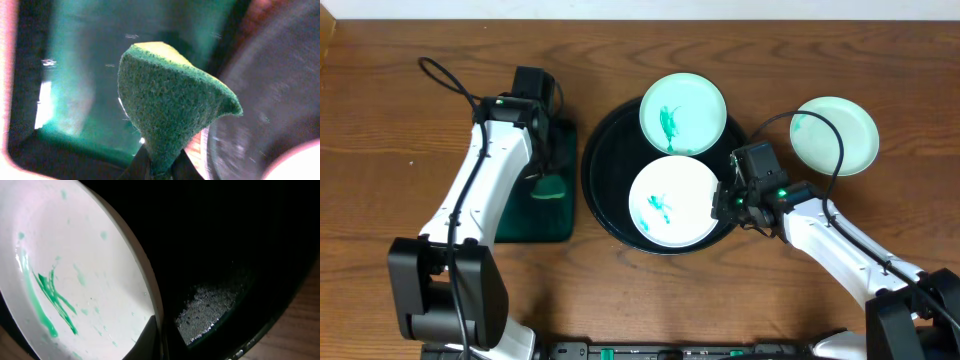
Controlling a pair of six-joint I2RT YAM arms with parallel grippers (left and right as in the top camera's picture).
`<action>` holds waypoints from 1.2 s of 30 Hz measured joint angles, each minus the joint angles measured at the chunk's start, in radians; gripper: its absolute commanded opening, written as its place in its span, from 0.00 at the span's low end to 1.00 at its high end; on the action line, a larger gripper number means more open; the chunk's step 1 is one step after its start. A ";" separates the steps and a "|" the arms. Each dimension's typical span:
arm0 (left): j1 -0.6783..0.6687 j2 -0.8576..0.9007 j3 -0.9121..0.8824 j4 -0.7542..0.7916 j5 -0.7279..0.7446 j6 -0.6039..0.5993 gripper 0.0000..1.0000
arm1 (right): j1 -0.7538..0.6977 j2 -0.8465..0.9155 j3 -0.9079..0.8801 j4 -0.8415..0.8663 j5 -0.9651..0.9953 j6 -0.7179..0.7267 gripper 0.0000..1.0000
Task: Clean dirty plates on tray and stack at the side
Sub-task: 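Bring the sponge in the left gripper onto the white plate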
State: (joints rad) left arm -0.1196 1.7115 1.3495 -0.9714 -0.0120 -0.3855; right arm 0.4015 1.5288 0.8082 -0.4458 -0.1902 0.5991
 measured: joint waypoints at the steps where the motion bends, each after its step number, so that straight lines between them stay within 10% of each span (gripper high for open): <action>1: -0.010 0.000 0.000 0.005 0.020 0.011 0.07 | 0.000 0.003 0.000 0.005 0.000 0.000 0.01; 14: -0.282 0.016 0.000 0.093 0.115 0.002 0.07 | -0.005 0.182 0.013 0.142 -0.087 0.023 0.01; 36: -0.351 0.282 0.027 0.185 0.163 -0.014 0.07 | -0.008 0.185 0.015 0.139 -0.103 0.023 0.01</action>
State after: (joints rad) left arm -0.4706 1.9938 1.3762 -0.7864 0.1509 -0.3992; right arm 0.3931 1.7138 0.8230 -0.3065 -0.2928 0.6216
